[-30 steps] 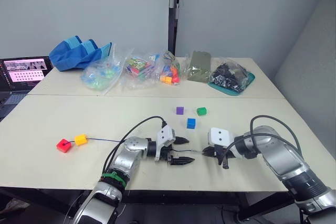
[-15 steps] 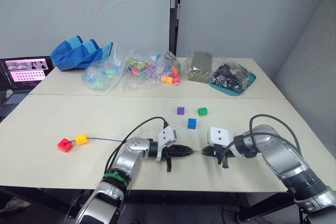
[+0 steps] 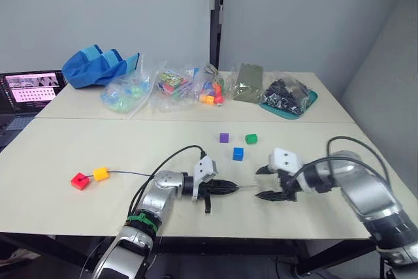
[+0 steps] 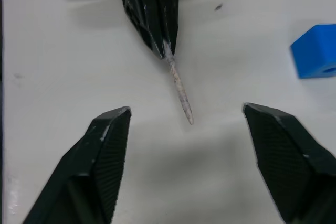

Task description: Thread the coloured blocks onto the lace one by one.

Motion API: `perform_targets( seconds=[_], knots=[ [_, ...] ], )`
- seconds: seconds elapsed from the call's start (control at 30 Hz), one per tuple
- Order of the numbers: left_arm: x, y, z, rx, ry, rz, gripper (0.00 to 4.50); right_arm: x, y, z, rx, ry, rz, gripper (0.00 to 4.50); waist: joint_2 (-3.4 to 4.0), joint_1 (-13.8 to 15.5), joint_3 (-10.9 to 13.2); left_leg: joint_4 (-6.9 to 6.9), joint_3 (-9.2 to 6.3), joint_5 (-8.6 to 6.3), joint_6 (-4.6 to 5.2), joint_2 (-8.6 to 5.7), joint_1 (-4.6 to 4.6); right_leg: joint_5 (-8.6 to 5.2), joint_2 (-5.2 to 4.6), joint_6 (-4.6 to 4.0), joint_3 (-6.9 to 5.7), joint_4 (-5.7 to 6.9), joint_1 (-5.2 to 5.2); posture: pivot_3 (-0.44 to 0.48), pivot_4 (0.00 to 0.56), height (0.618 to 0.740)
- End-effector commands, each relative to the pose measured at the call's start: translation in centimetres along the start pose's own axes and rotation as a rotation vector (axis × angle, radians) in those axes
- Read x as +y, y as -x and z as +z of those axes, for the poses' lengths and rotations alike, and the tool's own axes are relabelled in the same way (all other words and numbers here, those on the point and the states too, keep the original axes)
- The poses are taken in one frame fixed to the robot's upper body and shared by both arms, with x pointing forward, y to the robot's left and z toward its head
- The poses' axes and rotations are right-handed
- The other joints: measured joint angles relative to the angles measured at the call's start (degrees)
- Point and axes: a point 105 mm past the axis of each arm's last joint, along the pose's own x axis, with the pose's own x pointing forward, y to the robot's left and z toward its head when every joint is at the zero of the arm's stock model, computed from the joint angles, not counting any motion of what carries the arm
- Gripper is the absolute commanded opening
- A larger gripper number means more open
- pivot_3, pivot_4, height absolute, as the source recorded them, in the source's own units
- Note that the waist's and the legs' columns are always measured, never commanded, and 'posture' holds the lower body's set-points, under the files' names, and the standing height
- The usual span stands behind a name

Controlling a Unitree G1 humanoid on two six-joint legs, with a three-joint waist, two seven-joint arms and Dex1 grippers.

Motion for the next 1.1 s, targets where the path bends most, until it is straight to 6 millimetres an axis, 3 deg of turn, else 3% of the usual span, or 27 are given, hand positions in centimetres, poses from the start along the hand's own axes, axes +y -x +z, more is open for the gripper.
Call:
perform_targets(
  seconds=[0.03, 0.33, 0.57, 0.87, 1.1],
  knots=[
    [0.4, 0.8, 0.4, -0.020, 0.009, 0.015, 0.00, -0.7, 2.3, 1.0, -0.077, 0.006, -0.106, 4.47, 0.00, 0.0, 0.0, 0.00, 0.00, 0.00, 0.00, 0.00, 0.00, 0.00, 0.00, 0.00, 0.00, 0.00, 0.01, 0.000, 0.150, 0.717],
    [0.3, 1.7, 0.2, -0.008, 0.027, -0.005, 0.00, -0.5, 5.5, -1.7, -0.194, -0.095, -0.460, 4.47, -0.01, -0.2, 0.0, 0.00, -0.01, -0.01, 0.01, 0.00, 0.08, 0.00, 0.00, 0.01, 0.00, -0.04, 0.12, 0.000, 0.150, 0.717],
    [0.2, 2.0, 0.2, 0.003, 0.031, -0.025, 0.00, 0.6, 7.2, -5.1, -0.256, -0.223, -0.742, 4.47, 0.01, -0.5, 0.0, 0.00, -0.03, -0.01, 0.02, -0.01, 0.12, 0.00, 0.00, 0.01, -0.01, -0.06, 0.17, 0.000, 0.150, 0.717],
    [0.2, 2.3, 0.4, -0.002, 0.028, -0.013, 0.00, 0.7, 6.4, -6.2, -0.286, -0.275, -0.790, 4.47, 0.01, -1.2, 0.0, -0.01, -0.03, -0.02, 0.03, -0.01, 0.12, 0.00, 0.00, 0.01, -0.01, -0.05, 0.18, 0.000, 0.150, 0.717],
    [0.0, 3.3, 0.6, -0.022, 0.023, 0.057, 0.00, -3.0, 3.9, -4.8, -0.339, -0.324, -0.754, 4.47, 0.02, -1.9, 0.0, -0.10, -0.03, -0.02, 0.03, 0.00, 0.16, 0.01, 0.00, 0.00, -0.01, -0.05, 0.18, 0.000, 0.150, 0.717]
  ],
)
